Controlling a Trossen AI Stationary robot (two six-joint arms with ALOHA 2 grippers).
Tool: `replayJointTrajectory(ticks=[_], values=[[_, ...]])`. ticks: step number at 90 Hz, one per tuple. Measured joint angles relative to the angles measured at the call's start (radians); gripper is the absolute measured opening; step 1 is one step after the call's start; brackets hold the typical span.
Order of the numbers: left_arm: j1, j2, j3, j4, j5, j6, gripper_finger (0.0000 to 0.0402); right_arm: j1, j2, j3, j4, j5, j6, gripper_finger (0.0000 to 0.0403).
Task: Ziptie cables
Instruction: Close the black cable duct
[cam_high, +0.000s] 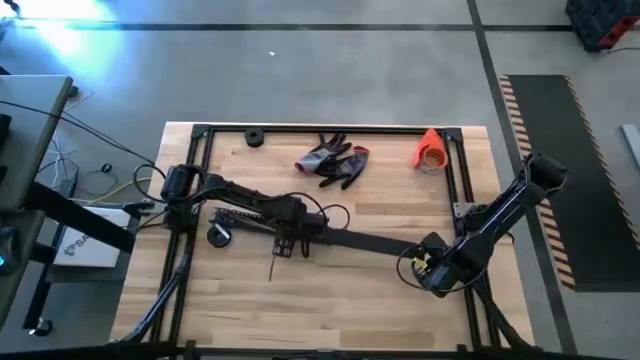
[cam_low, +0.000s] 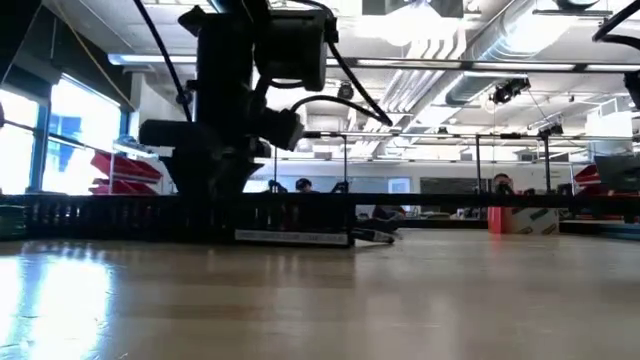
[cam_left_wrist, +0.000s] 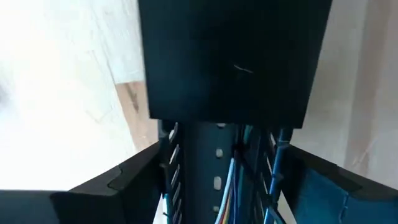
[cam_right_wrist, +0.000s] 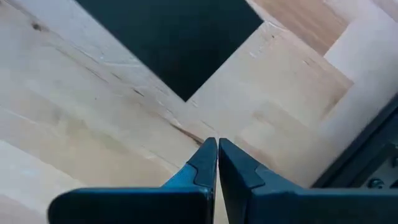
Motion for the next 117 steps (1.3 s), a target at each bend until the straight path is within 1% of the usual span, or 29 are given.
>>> replayJointTrajectory(ticks=[11,28,43,59,65,75,80,94,106,117], values=[[-0.009,0.0,-0.023,0.02,-0.06,0.012,0.0266,0.0,0.0,0.0,-0.006,0.001,-0.005,0.0],[-0.014,0.0,-0.034,0.089,-0.073,0.009,0.0266,0.0,0.0,0.0,-0.006,-0.002,-0.009,0.0],[-0.021,0.0,-0.034,0.111,-0.076,0.02,0.0266,-0.002,0.0,0.0,0.002,0.006,-0.008,0.0],[-0.047,0.0,-0.036,0.152,-0.101,0.049,0.0266,-0.027,0.0,0.0,0.018,0.071,-0.03,0.0],[-0.052,0.0,-0.037,0.172,-0.103,0.059,0.0266,-0.045,0.0,-0.001,0.049,0.097,-0.066,0.0],[-0.057,0.001,-0.028,0.221,-0.1,0.06,0.0266,-0.078,0.0,-0.001,0.11,0.172,-0.131,0.0],[-0.057,0.001,-0.016,0.242,-0.097,0.06,0.0266,-0.096,0.0,-0.001,0.137,0.182,-0.166,0.0],[-0.058,0.001,0.021,0.242,-0.103,0.06,0.0266,-0.119,0.0,-0.001,0.142,0.179,-0.214,0.0],[-0.048,0.001,0.055,0.23,-0.093,0.063,0.0266,-0.119,0.0,-0.001,0.143,0.174,-0.218,0.0],[-0.031,0.001,0.107,0.13,-0.064,0.062,0.0266,-0.117,0.0,-0.001,0.143,0.163,-0.219,0.0]])
